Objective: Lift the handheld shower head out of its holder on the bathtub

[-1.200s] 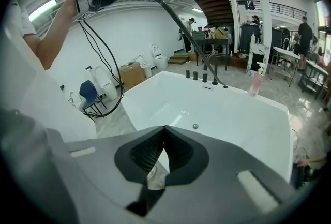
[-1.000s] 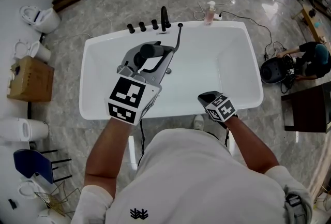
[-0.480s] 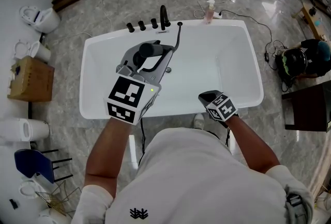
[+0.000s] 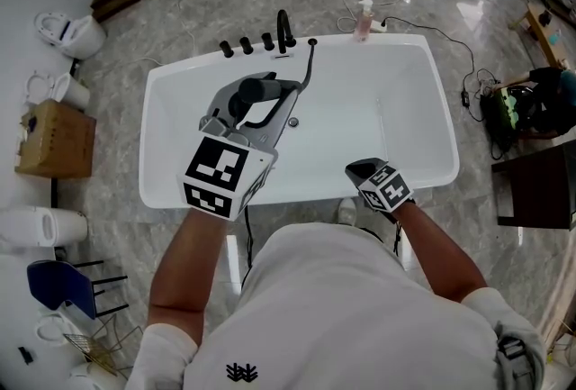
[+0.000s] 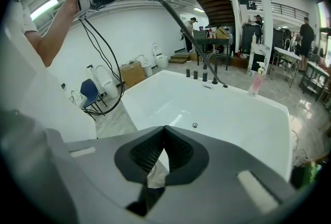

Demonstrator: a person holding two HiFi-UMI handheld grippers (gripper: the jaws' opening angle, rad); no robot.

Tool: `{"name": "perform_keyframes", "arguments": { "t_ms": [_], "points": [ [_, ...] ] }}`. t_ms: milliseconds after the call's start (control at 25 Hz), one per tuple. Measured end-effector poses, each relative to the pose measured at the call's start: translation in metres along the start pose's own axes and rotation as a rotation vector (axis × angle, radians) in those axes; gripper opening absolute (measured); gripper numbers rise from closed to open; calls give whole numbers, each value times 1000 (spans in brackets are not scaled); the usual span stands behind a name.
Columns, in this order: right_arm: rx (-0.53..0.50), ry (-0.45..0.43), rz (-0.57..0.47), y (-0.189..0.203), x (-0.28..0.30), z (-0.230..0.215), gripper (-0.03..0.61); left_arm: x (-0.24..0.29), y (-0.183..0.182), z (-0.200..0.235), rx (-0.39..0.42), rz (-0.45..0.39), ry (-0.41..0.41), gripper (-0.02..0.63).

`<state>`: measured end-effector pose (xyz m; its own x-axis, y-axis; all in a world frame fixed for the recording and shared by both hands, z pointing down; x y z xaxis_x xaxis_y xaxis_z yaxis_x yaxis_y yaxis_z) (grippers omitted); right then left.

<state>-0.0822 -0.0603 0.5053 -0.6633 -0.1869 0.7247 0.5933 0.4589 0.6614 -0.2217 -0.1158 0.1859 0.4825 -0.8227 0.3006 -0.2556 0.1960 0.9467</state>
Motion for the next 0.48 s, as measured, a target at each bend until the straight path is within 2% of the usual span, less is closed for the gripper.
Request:
{"name": "perform_keyframes", "arguments": {
  "t_ms": [480],
  "points": [
    [2, -14, -2, 7, -2, -18, 12, 16, -8, -7, 2, 4, -3, 140]
  ]
}}
Point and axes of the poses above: the fingertips, and each gripper's own axes: x forward along the fingers, z to its left, y out of its underside, the point moved 2 cm from there along -x, backward along the fingers, and after that the axes turned 3 degrees about -x, right-handed, at the moved point
